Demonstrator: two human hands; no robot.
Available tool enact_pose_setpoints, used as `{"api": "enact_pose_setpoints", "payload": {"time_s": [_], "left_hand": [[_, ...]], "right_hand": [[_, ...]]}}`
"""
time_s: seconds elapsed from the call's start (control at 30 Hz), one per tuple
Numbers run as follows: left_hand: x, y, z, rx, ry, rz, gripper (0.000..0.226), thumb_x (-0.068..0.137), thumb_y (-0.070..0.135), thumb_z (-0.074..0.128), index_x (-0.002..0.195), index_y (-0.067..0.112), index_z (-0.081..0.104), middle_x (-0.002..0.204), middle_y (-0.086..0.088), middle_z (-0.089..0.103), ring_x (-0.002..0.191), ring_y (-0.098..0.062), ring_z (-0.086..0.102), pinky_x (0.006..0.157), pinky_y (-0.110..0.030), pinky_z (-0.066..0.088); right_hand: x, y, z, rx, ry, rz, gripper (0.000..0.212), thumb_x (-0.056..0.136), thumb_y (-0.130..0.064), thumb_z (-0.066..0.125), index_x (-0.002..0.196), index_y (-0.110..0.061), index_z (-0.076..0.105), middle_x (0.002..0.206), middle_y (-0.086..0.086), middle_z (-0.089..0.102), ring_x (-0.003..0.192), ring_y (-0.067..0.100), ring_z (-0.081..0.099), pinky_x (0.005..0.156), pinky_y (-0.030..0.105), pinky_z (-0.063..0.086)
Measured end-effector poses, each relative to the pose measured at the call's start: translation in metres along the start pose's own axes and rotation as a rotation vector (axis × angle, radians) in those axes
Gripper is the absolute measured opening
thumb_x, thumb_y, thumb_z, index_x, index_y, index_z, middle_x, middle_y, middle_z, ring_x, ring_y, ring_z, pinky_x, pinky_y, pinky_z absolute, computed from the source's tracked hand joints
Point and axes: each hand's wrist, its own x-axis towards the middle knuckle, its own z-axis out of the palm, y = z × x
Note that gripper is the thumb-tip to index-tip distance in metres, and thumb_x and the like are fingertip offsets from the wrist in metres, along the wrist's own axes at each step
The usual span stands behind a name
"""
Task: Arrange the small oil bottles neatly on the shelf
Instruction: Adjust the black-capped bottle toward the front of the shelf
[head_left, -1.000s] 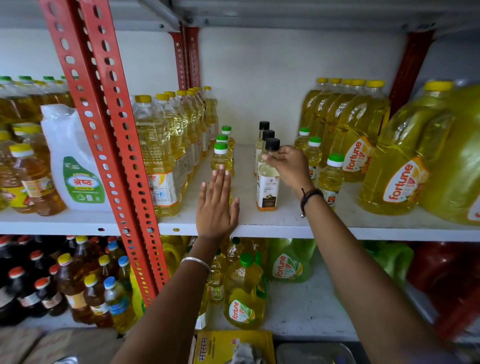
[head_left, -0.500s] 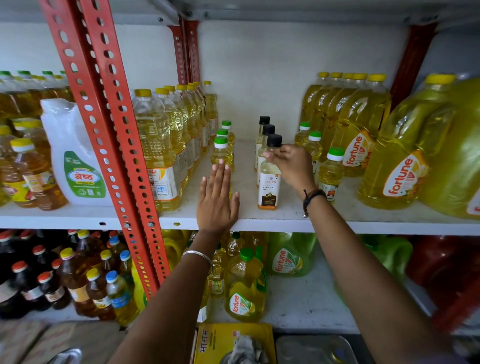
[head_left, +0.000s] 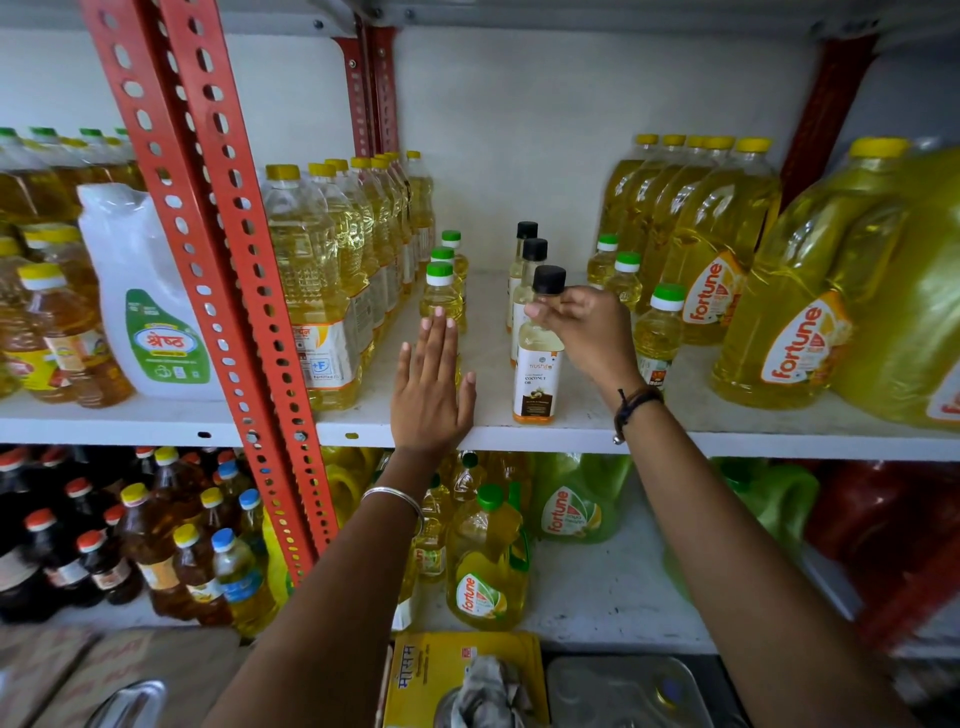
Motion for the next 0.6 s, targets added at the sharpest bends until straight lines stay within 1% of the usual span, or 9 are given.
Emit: {"api": "enact_pose_setpoints", "payload": {"time_s": [0.07, 0.13, 0.27, 0.4, 0.47, 0.5, 0.53, 0.6], "left_hand": [[0.0, 0.0, 0.0, -0.002, 0.002, 0.002, 0.062, 0.098, 0.036, 0.028, 0.152, 0.006, 0.021, 0.16, -0.01, 0.013, 0.148, -0.018, 0.004, 0.119, -0.038, 0.003], [0.0, 0.0, 0.0, -0.002, 0.003, 0.003, 0.062, 0.098, 0.036, 0.028, 0.152, 0.006, 0.021, 0.16, -0.01, 0.014, 0.148, -0.017, 0.004, 0.119, -0.038, 0.003], [0.0, 0.0, 0.0, 0.001, -0.001, 0.003, 0.062, 0.098, 0.036, 0.028, 0.152, 0.005, 0.02, 0.16, -0.01, 0.014, 0.148, -0.018, 0.005, 0.12, -0.038, 0.002], [0.0, 0.0, 0.0, -0.002, 0.0, -0.002, 0.062, 0.098, 0.036, 0.028, 0.152, 0.006, 0.02, 0.16, -0.01, 0.013, 0.148, -0.018, 0.004, 0.12, -0.038, 0.002], [0.0, 0.0, 0.0, -0.008, -0.002, -0.005, 0.062, 0.098, 0.036, 0.027, 0.152, 0.006, 0.02, 0.16, -0.008, 0.011, 0.148, -0.017, 0.003, 0.12, -0.037, 0.001], [0.0, 0.0, -0.001, -0.011, -0.005, -0.006, 0.062, 0.098, 0.036, 0.027, 0.152, 0.006, 0.019, 0.16, -0.008, 0.011, 0.148, -0.017, 0.002, 0.12, -0.037, 0.001], [0.0, 0.0, -0.002, -0.015, -0.007, -0.008, 0.062, 0.098, 0.036, 0.026, 0.152, 0.006, 0.019, 0.16, -0.008, 0.011, 0.148, -0.017, 0.003, 0.12, -0.037, 0.001], [0.002, 0.0, -0.004, -0.039, -0.009, -0.019, 0.061, 0.099, 0.035, 0.026, 0.152, 0.006, 0.018, 0.16, -0.009, 0.012, 0.148, -0.017, 0.004, 0.12, -0.036, 0.0]], "right_hand": [[-0.002, -0.001, 0.0, 0.013, -0.001, 0.001, 0.031, 0.076, -0.025, 0.075, 0.089, 0.003, 0.068, 0.094, 0.02, 0.074, 0.089, 0.028, 0.071, 0.084, 0.048, 0.056], [-0.002, -0.001, 0.001, 0.012, -0.001, 0.0, 0.034, 0.076, -0.026, 0.075, 0.09, 0.005, 0.067, 0.094, 0.022, 0.073, 0.089, 0.028, 0.07, 0.084, 0.048, 0.056], [-0.001, 0.002, 0.0, 0.008, -0.012, -0.002, 0.039, 0.076, -0.03, 0.075, 0.093, 0.004, 0.067, 0.096, 0.02, 0.073, 0.09, 0.022, 0.07, 0.083, 0.044, 0.056], [0.0, 0.006, 0.002, 0.007, -0.021, 0.017, 0.04, 0.076, -0.033, 0.074, 0.099, -0.001, 0.067, 0.103, 0.014, 0.073, 0.098, 0.021, 0.068, 0.08, 0.032, 0.054], [-0.001, 0.005, 0.003, 0.009, -0.018, 0.025, 0.045, 0.077, -0.034, 0.073, 0.106, -0.001, 0.065, 0.109, 0.015, 0.071, 0.103, 0.022, 0.066, 0.076, 0.025, 0.051], [-0.003, 0.005, 0.003, 0.006, -0.014, 0.03, 0.049, 0.077, -0.035, 0.073, 0.112, -0.001, 0.063, 0.114, 0.014, 0.069, 0.106, 0.022, 0.065, 0.078, 0.023, 0.049], [-0.006, 0.004, 0.003, 0.003, -0.004, 0.038, 0.052, 0.078, -0.036, 0.072, 0.116, -0.002, 0.061, 0.117, 0.014, 0.068, 0.108, 0.022, 0.064, 0.08, 0.024, 0.048], [-0.01, 0.002, 0.002, 0.0, 0.05, 0.045, 0.054, 0.077, -0.038, 0.072, 0.118, -0.005, 0.059, 0.119, 0.011, 0.067, 0.108, 0.021, 0.063, 0.086, 0.029, 0.05]]}}
